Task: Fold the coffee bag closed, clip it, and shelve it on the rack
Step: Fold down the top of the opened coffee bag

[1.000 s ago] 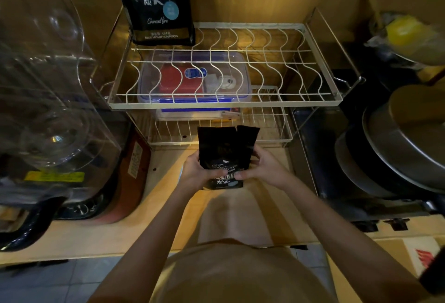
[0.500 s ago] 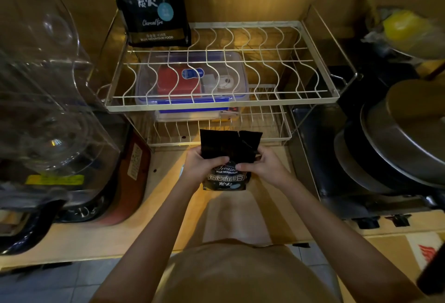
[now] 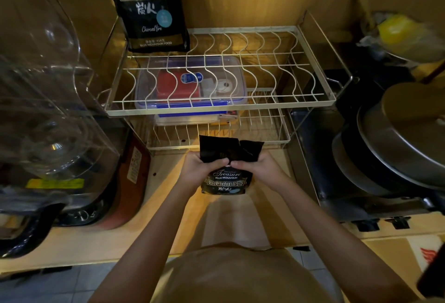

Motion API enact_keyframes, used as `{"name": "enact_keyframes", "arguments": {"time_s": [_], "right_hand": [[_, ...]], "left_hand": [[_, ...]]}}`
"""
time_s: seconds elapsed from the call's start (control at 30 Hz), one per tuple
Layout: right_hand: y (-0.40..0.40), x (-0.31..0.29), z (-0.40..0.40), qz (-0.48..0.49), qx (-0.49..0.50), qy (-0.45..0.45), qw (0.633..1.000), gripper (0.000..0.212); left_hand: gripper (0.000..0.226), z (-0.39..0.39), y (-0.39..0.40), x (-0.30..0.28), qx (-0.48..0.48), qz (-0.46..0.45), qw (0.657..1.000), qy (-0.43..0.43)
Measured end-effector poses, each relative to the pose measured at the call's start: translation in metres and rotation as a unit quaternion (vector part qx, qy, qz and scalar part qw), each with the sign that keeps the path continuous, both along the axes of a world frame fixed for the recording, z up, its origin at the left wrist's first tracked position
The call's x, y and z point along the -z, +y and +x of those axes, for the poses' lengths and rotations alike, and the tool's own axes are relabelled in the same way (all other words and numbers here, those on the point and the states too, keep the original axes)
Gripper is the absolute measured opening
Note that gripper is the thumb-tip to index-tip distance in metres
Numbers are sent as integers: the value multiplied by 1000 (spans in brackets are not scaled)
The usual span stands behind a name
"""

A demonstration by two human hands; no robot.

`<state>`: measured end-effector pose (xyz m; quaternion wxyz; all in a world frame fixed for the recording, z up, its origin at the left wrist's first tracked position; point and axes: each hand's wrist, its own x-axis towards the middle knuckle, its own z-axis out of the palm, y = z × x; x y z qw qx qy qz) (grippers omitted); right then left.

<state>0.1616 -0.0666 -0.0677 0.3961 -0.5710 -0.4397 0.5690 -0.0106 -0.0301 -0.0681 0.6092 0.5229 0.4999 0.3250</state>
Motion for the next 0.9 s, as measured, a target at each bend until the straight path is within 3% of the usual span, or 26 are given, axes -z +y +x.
{"name": "enact_keyframes", "arguments": {"time_s": [0.27,0.47,0.6,0.7,0.77,0.83,0.9], "right_hand": [[-6,7,6,-43,29,26,998,15],[-4,2,6,-109,57,41,992,24],[-9,-2,-4,-81,158,115,977,14],[-11,-1,-15,-58,242,114,962,14],[-11,-1,-17,-30,292,107,950,29],[-10,-5,-18,8,291,89,953,24],[-10,-7,-19,37,269,77,959,14]], "left_hand": [[11,-17,-2,8,-28,-71,996,-49],[19,-17,-7,8,-66,-72,995,-36],[18,-9,-9,3,-116,-87,988,-59],[4,-2,-13,-7,-144,-72,984,-83],[24,1,-15,-10,-167,-50,981,-80],[31,0,-16,-14,-166,-12,983,-76],[24,-1,-15,-14,-147,21,987,-62]]}}
